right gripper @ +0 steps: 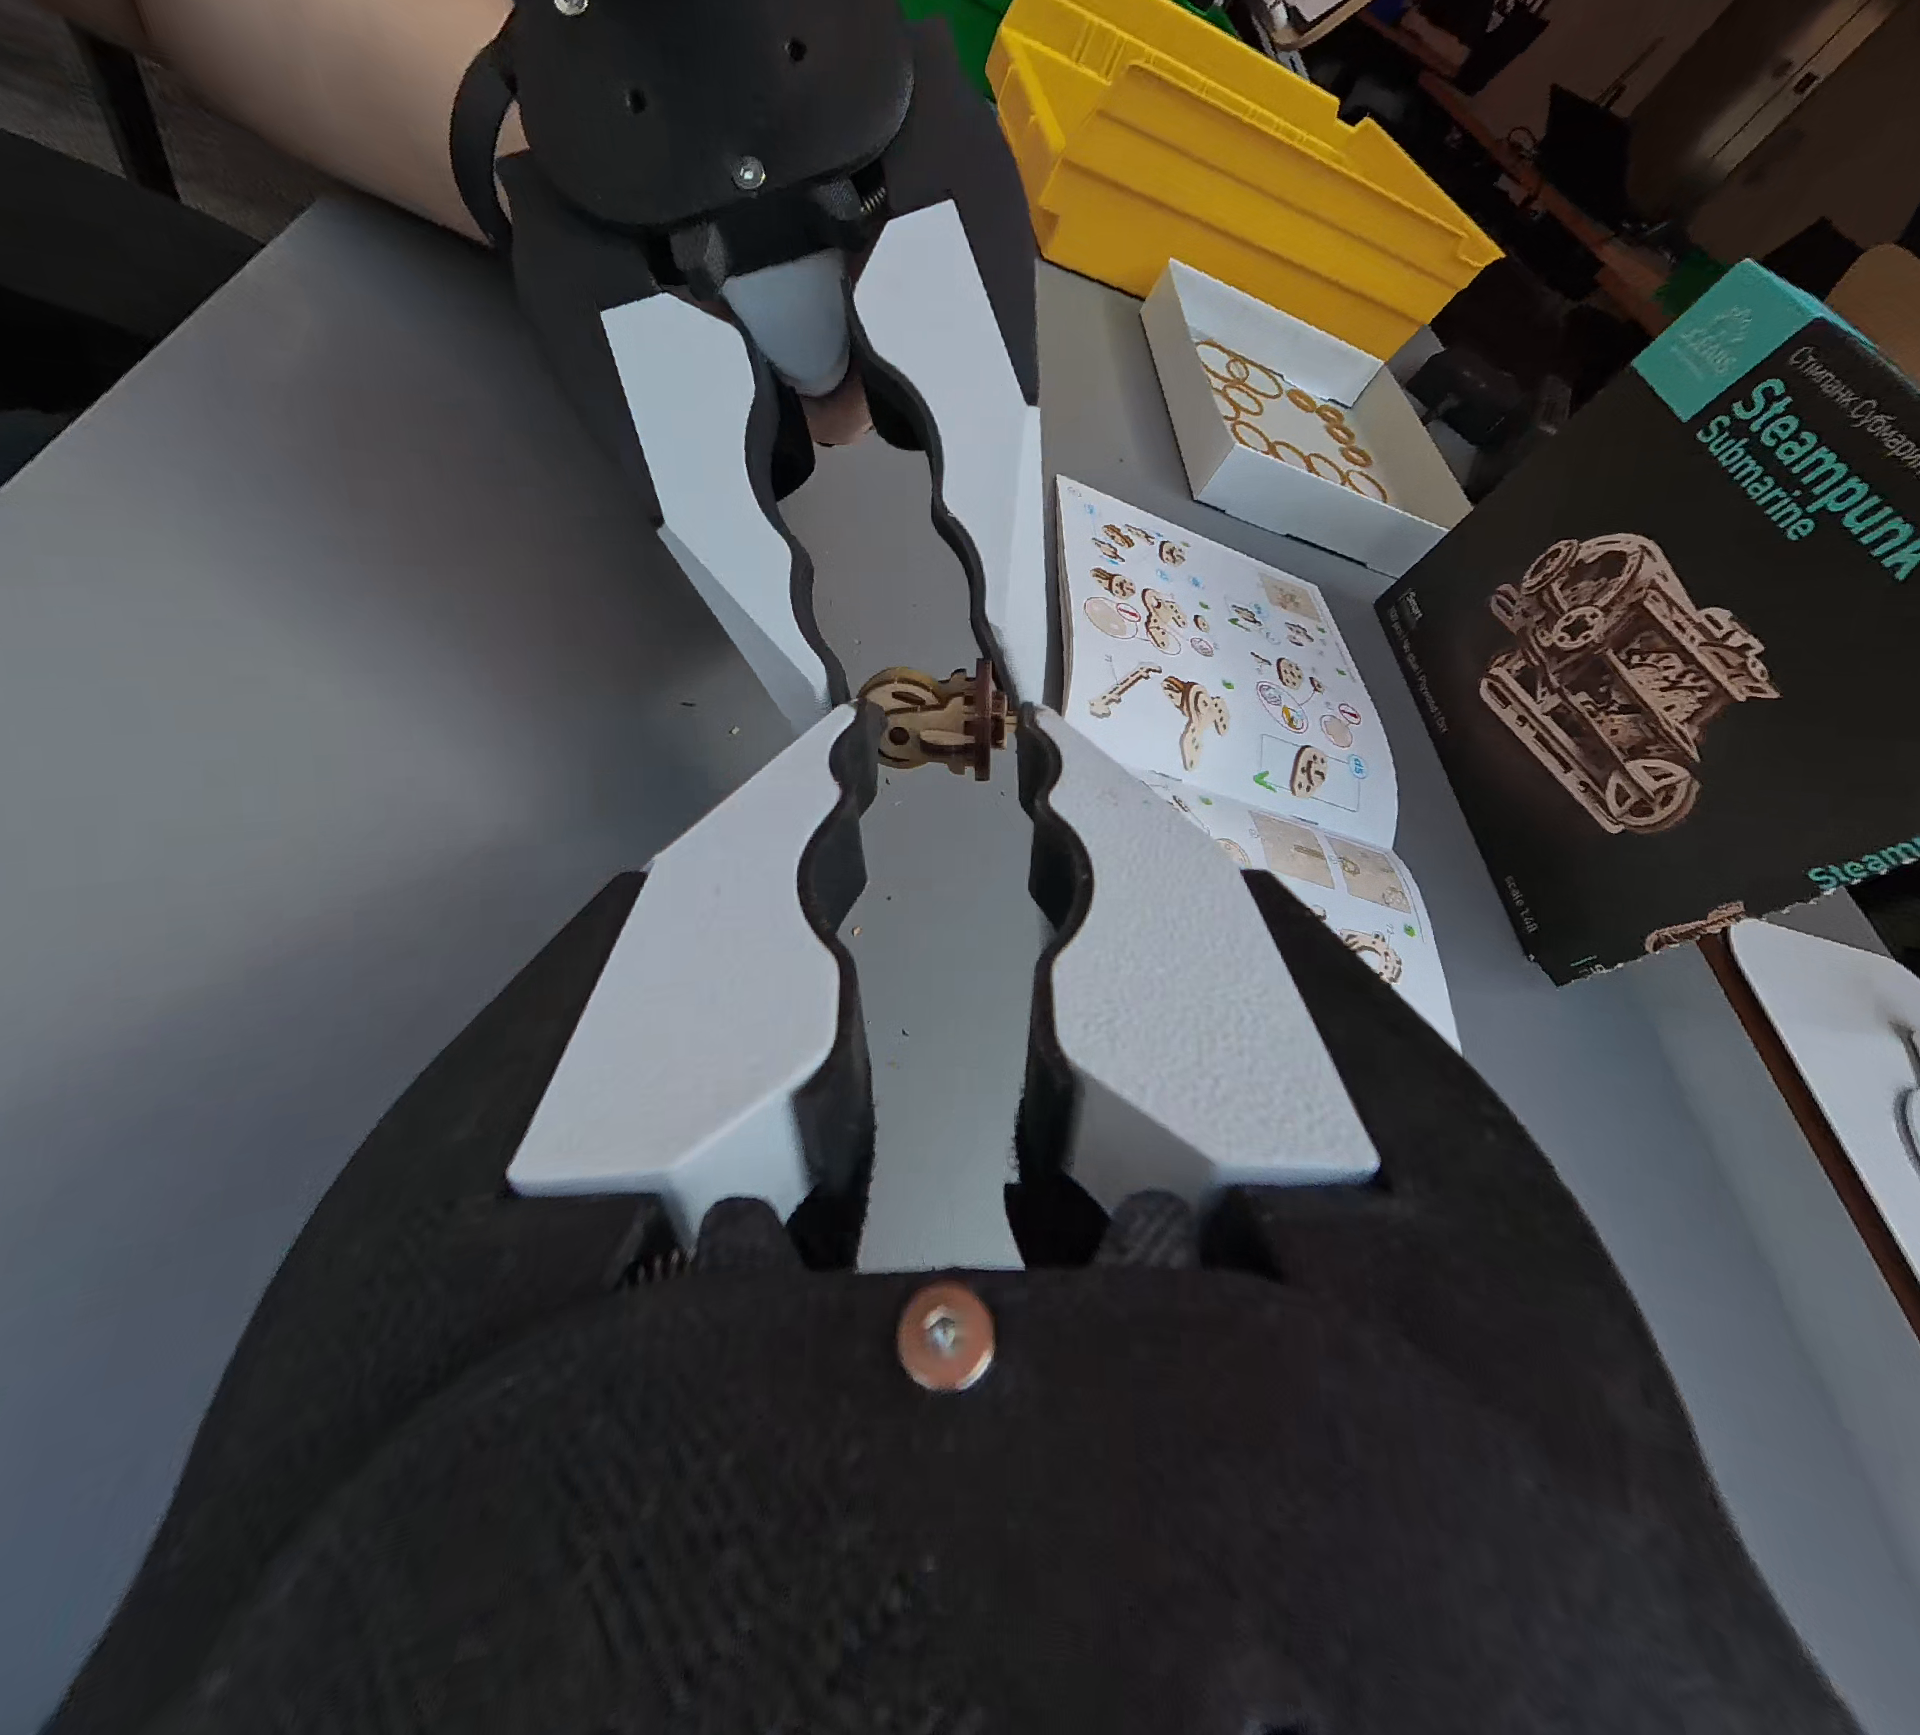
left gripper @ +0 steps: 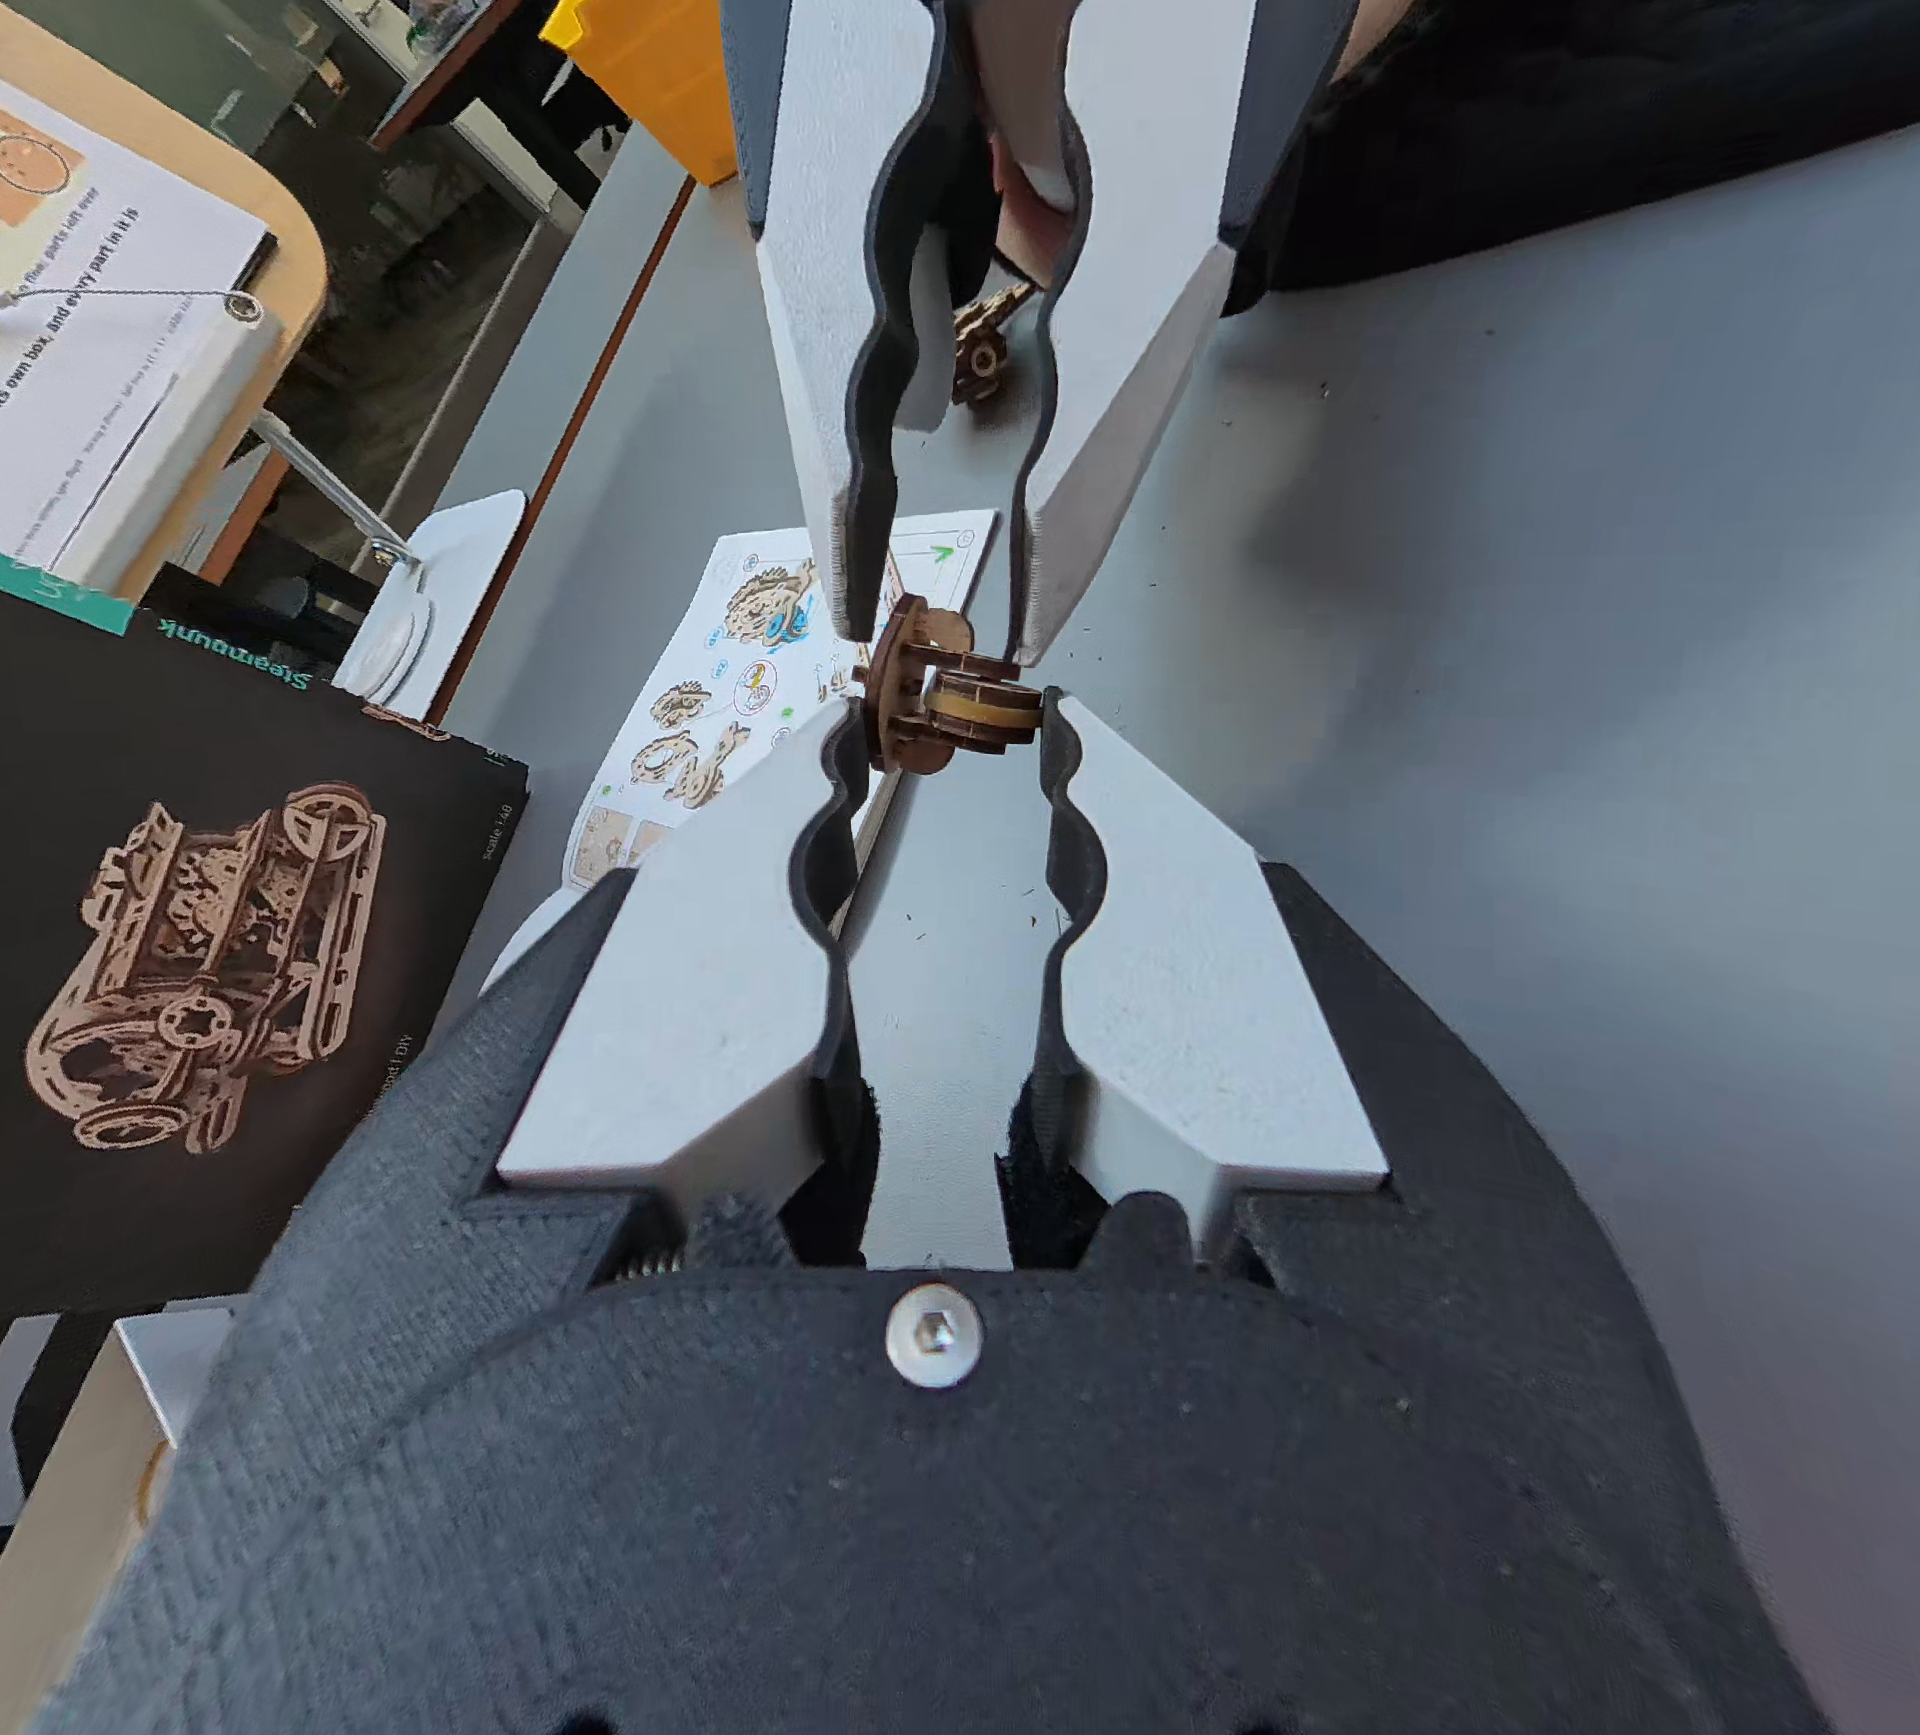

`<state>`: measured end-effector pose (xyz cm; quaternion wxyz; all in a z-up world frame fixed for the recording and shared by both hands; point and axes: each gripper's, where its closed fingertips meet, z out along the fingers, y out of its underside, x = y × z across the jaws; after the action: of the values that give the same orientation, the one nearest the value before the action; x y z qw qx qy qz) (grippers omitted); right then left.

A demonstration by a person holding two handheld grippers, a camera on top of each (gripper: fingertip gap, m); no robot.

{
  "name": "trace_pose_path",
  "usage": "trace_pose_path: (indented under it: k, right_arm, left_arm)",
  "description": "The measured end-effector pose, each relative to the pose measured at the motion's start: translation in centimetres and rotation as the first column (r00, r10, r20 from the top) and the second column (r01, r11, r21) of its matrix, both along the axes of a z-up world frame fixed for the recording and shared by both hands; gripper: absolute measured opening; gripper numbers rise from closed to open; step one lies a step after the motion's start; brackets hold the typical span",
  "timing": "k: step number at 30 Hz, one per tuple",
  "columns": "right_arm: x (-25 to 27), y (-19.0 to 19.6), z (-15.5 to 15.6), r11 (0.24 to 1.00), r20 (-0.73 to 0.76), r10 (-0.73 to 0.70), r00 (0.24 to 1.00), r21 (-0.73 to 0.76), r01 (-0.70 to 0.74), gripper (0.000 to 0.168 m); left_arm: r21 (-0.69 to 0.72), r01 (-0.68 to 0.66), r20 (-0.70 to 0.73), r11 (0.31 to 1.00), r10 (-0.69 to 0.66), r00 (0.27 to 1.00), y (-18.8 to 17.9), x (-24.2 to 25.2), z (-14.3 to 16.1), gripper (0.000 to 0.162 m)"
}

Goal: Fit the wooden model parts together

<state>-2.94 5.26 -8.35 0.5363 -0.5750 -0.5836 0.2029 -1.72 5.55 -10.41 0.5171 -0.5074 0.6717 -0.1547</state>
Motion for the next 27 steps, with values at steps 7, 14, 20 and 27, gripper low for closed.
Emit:
trace_pose_path:
  k: [7,14,20,27]
  right_arm:
    - [0.0,0.1,-2.0,1.0,0.114,-0.019,0.993,-0.016,0.021,0.024]
    - [0.1,0.3,-2.6,0.999,0.162,-0.042,0.986,0.021,0.039,0.022]
    - [0.1,-0.1,-1.2,0.998,0.099,-0.018,0.995,0.061,0.012,0.022]
    - [0.1,-1.0,0.8,0.998,-0.059,0.068,0.996,0.005,-0.067,0.022]
  left_arm:
    - [-0.029,-0.024,-0.068,0.999,0.022,0.997,0.3,0.0,-1.5,0.031]
    - [-0.046,-0.029,-0.086,0.999,0.025,0.996,0.3,0.0,-2.1,0.031]
    - [-0.124,0.041,-0.018,0.991,-0.044,0.999,-0.4,-0.6,-0.8,0.038]
    - [-0.141,0.145,0.057,0.979,-0.138,0.989,-0.5,-1.9,1.2,0.025]
